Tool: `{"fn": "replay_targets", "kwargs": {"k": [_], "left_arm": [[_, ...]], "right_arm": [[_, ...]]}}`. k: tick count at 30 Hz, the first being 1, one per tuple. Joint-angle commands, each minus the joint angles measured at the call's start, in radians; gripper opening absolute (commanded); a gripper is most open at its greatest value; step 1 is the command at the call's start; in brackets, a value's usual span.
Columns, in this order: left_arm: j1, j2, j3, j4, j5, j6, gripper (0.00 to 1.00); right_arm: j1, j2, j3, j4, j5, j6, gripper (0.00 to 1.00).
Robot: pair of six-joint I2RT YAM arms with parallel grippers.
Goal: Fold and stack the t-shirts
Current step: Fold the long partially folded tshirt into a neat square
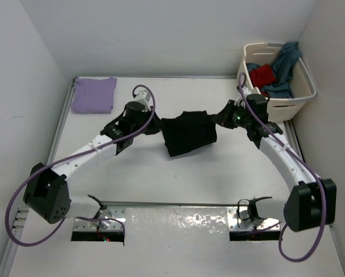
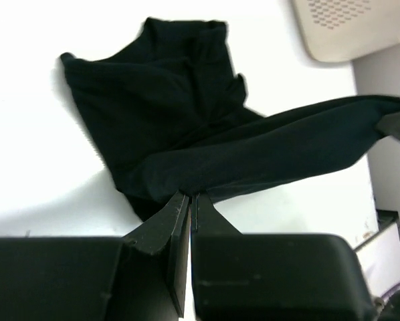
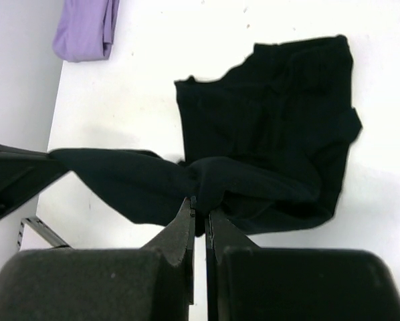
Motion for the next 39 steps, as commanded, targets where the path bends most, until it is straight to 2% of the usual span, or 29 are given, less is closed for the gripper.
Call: {"fn": "replay_targets", "kwargs": {"k": [1, 9, 13, 20, 23, 30, 33, 35, 37, 38, 39], "left_arm": [[0.049, 0.033, 0.047, 0.065, 0.049, 0.021, 0.0], [0.127, 0.227, 0.142, 0.102, 0.098, 0.047, 0.0], [0.176, 0.334, 0.203, 0.099, 0.116, 0.044, 0.0], [0.207, 0.477, 0.28, 0.121, 0.123, 0.048, 0.0], [0.213, 0.549, 0.33, 0.112, 0.094, 0.051, 0.0], [0.235, 0.685, 0.432, 0.075, 0.087, 0.054, 0.0], [0.246, 0.719, 0.458, 0.05, 0.086, 0.053, 0.0], [0.249, 0.735, 0.487, 0.032, 0.081, 0.051, 0.03], [0.255, 0.762, 0.517, -0.005, 0.075, 0.054, 0.15], [0.258, 0.779, 0.557, -0.022, 0.074, 0.057, 0.27], [0.262, 0.784, 0.576, -0.033, 0.074, 0.06, 0.35]], "right_arm": [[-0.002, 0.085, 0.09, 0.086, -0.019, -0.023, 0.0], [-0.002, 0.295, 0.222, 0.153, -0.004, -0.018, 0.0], [0.0, 0.464, 0.331, 0.153, -0.027, -0.033, 0.0], [-0.002, 0.686, 0.475, 0.155, -0.039, -0.029, 0.0], [-0.002, 0.757, 0.504, 0.214, -0.038, -0.02, 0.0], [0.0, 0.894, 0.613, 0.208, -0.035, -0.021, 0.01], [0.0, 0.936, 0.647, 0.198, -0.047, -0.021, 0.09], [-0.002, 0.949, 0.653, 0.195, -0.052, -0.019, 0.21], [-0.002, 0.957, 0.676, 0.19, -0.052, -0.023, 0.27], [-0.002, 0.957, 0.691, 0.173, -0.053, -0.024, 0.38], [-0.002, 0.957, 0.711, 0.162, -0.059, -0.029, 0.46]]}}
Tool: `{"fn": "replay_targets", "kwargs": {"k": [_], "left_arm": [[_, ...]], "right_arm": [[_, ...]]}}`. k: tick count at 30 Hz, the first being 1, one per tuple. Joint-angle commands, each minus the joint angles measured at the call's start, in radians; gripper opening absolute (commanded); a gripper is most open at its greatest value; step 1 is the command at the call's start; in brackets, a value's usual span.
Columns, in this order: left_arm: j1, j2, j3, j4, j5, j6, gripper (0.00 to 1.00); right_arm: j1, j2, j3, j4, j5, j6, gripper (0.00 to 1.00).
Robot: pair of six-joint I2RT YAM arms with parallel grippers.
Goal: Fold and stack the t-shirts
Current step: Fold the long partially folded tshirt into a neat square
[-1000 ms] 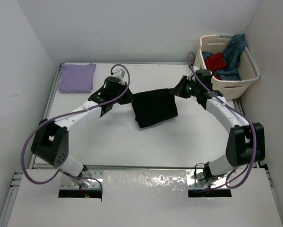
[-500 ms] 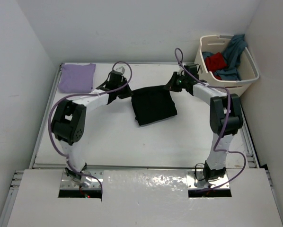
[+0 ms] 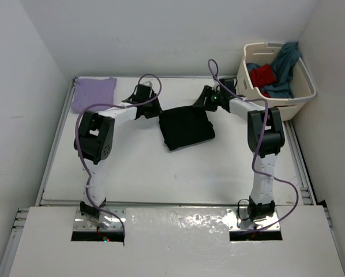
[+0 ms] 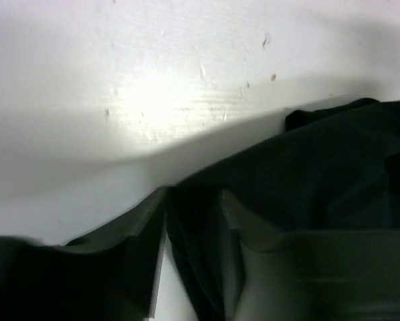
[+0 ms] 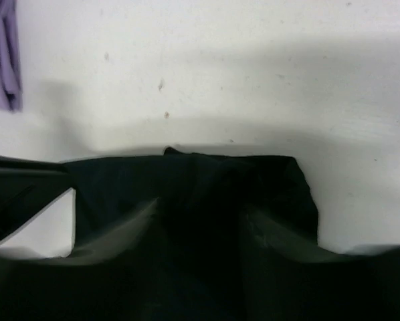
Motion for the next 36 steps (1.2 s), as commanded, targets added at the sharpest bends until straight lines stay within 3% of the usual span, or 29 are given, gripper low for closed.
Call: {"fn": "replay_targets", "kwargs": {"k": [1, 2, 3, 6, 7, 14, 19, 28, 36], "left_arm": [[0.023, 0.011, 0.104, -0.054, -0.015, 0.013, 0.46], [0.02, 0.002, 0.139, -0.071, -0.01, 0.021, 0.47], [0.022, -0.014, 0.144, -0.078, -0.01, 0.022, 0.5], [0.02, -0.102, 0.124, -0.06, -0.012, 0.018, 0.97], [0.02, -0.125, 0.103, -0.056, -0.01, 0.013, 1.0], [-0.056, -0.242, -0.032, 0.021, 0.073, -0.014, 1.0], [-0.09, -0.195, -0.062, 0.102, 0.145, -0.034, 1.0], [-0.072, 0.017, 0.004, 0.107, 0.18, -0.036, 1.0], [-0.055, 0.04, 0.014, 0.06, 0.125, 0.019, 1.0]], "right_arm": [[-0.001, -0.017, 0.127, -0.036, -0.02, -0.031, 0.82], [0.001, -0.025, 0.152, -0.058, -0.017, -0.041, 0.98], [-0.001, -0.034, 0.181, -0.071, -0.014, -0.045, 0.99], [0.001, -0.108, 0.159, -0.082, -0.014, -0.053, 0.99], [0.007, -0.156, 0.143, -0.085, -0.015, -0.059, 0.99], [0.054, -0.284, -0.048, -0.02, -0.058, -0.042, 0.99], [0.07, -0.232, -0.078, 0.076, -0.102, 0.041, 0.99], [0.068, 0.025, 0.1, 0.109, -0.144, 0.11, 0.99], [0.05, 0.206, 0.327, 0.148, -0.084, 0.105, 0.99]]}}
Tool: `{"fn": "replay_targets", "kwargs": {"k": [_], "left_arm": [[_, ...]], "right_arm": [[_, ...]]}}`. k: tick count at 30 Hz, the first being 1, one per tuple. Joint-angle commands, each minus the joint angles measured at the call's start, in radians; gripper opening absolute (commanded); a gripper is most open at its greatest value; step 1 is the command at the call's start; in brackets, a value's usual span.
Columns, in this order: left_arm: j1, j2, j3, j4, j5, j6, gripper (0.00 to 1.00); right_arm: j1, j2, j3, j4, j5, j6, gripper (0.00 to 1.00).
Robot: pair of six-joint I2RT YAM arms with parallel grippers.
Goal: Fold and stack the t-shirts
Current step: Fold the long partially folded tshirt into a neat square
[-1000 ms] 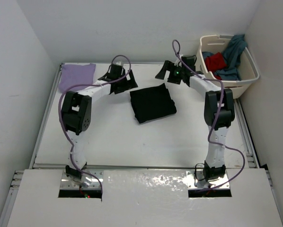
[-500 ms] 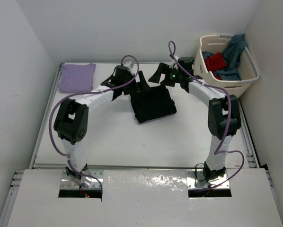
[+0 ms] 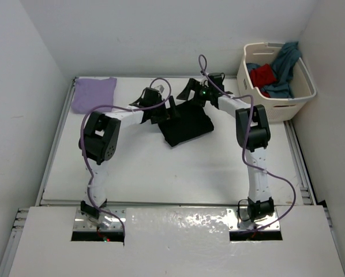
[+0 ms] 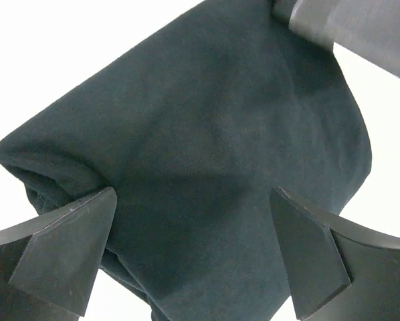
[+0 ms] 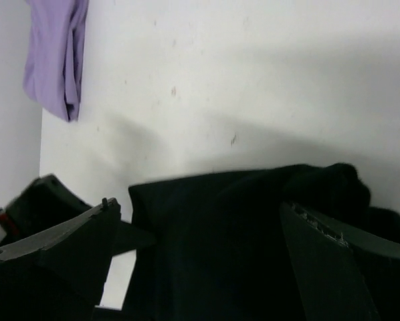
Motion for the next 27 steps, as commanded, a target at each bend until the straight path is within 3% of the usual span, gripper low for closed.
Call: {"fn": "replay_targets", "kwargs": {"k": [1, 10, 14, 18, 21, 27], "left_arm": [[0.012, 0.0, 0.017, -0.012, -0.044, 0.055, 1.0], [0.013, -0.102, 0.123, -0.085, -0.085, 0.141, 1.0], [-0.016, -0.193, 0.094, -0.066, -0.062, 0.15, 1.0], [-0.088, -0.245, 0.011, -0.02, 0.074, 0.172, 1.0], [-0.123, -0.239, -0.056, 0.051, 0.119, 0.153, 1.0], [-0.154, -0.161, -0.179, 0.181, 0.267, 0.108, 1.0]], "right_arm": [[-0.016, 0.033, 0.098, 0.087, 0.031, 0.008, 0.99], [-0.027, -0.061, 0.177, -0.017, 0.068, -0.066, 0.99], [-0.019, -0.223, -0.016, 0.013, 0.03, -0.067, 0.99], [0.001, -0.439, -0.272, 0.122, 0.024, -0.046, 0.99], [0.011, -0.487, -0.439, 0.216, -0.01, 0.015, 0.99], [0.014, -0.435, -0.575, 0.409, -0.056, 0.153, 0.99]]}}
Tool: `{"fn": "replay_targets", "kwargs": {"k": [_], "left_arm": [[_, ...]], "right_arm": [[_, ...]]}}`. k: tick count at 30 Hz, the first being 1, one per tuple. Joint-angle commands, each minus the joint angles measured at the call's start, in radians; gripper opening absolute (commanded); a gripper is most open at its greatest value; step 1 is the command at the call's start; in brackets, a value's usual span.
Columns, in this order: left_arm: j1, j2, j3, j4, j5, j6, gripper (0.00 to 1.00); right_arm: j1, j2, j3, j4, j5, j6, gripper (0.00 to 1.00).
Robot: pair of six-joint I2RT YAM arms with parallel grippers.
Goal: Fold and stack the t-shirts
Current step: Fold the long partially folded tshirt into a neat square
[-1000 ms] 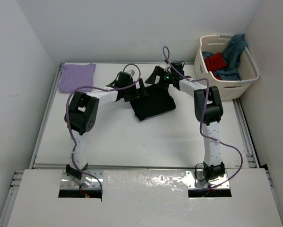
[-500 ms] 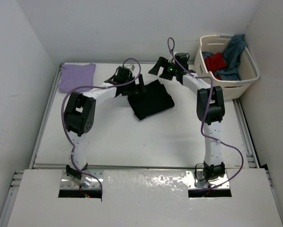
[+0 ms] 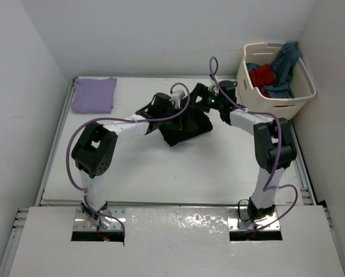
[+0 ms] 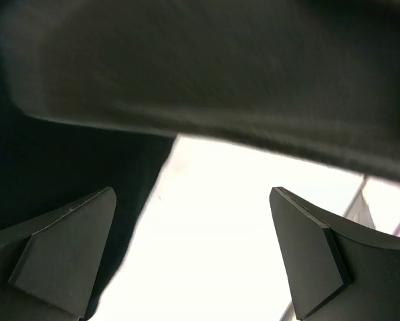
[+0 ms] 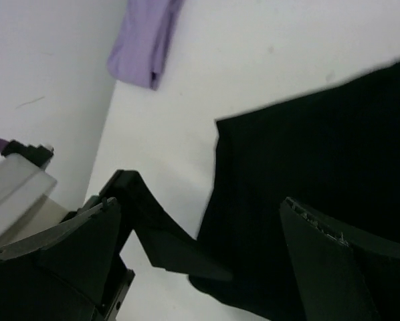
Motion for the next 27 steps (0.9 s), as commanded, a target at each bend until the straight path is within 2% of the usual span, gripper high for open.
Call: {"fn": "replay_targets", "kwargs": {"k": [1, 5, 10, 13, 15, 21, 25, 27], "left_arm": [[0.002, 0.071, -0.075, 0.128, 0.154, -0.033, 1.0], [0.007, 0.113, -0.152, 0.056, 0.076, -0.003, 1.0], [0.028, 0.069, -0.295, 0.07, 0.053, 0.025, 1.0], [0.039, 0.049, -0.313, 0.065, 0.04, 0.026, 1.0], [0.041, 0.029, -0.306, 0.05, 0.042, 0.039, 1.0], [0.038, -0.12, -0.243, -0.059, -0.006, 0.071, 1.0], [0.056, -0.236, -0.226, -0.128, -0.149, 0.043, 1.0], [0.074, -0.257, -0.241, -0.157, -0.182, 0.014, 1.0]], "right_arm": [[-0.004, 0.077, -0.085, 0.141, -0.037, 0.095, 0.99], [-0.022, 0.145, -0.157, 0.192, 0.004, 0.106, 0.99], [-0.042, 0.206, -0.226, 0.217, 0.021, 0.078, 0.99], [-0.043, 0.2, -0.237, 0.212, 0.015, 0.058, 0.99], [-0.045, 0.173, -0.227, 0.206, 0.006, 0.044, 0.99], [-0.043, 0.021, -0.118, -0.002, -0.02, -0.112, 0.99], [-0.045, -0.122, -0.127, -0.148, 0.042, -0.178, 0.99], [-0.045, -0.217, -0.18, -0.197, 0.124, -0.213, 0.99]]}}
